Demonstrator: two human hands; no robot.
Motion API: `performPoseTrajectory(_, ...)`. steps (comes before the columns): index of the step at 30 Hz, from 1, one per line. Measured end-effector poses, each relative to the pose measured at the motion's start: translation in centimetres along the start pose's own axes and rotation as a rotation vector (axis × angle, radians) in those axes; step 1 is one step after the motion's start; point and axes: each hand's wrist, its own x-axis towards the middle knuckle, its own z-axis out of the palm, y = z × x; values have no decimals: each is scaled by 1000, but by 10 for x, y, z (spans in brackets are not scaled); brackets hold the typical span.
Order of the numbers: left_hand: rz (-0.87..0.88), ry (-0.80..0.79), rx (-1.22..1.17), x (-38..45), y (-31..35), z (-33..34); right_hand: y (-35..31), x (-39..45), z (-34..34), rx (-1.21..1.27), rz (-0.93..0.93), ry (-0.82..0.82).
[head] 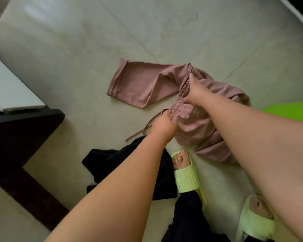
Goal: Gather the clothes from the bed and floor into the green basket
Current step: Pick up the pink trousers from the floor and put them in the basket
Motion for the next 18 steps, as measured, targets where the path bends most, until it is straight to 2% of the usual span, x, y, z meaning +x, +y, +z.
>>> performPoseTrajectory(2, -14, -14, 33, -1, -7, 2, -2, -3, 9, -46, 33, -30)
performPoseTrajectory(8, -72, -20, 114, -2, -11, 10, 16, -38, 16, -393, 119, -108)
performPoseTrajectory(12, 32, -76, 286, -11, 0, 14, 25, -70, 9, -554, 81, -117)
performPoseTrajectory(15, 125, -132, 368, -20, 12, 19, 19, -91, -13, -639, 6, -248)
performPoseTrajectory(18, 241, -139, 392, -41, 32, 17, 11, -125, -58, -701, -104, -465)
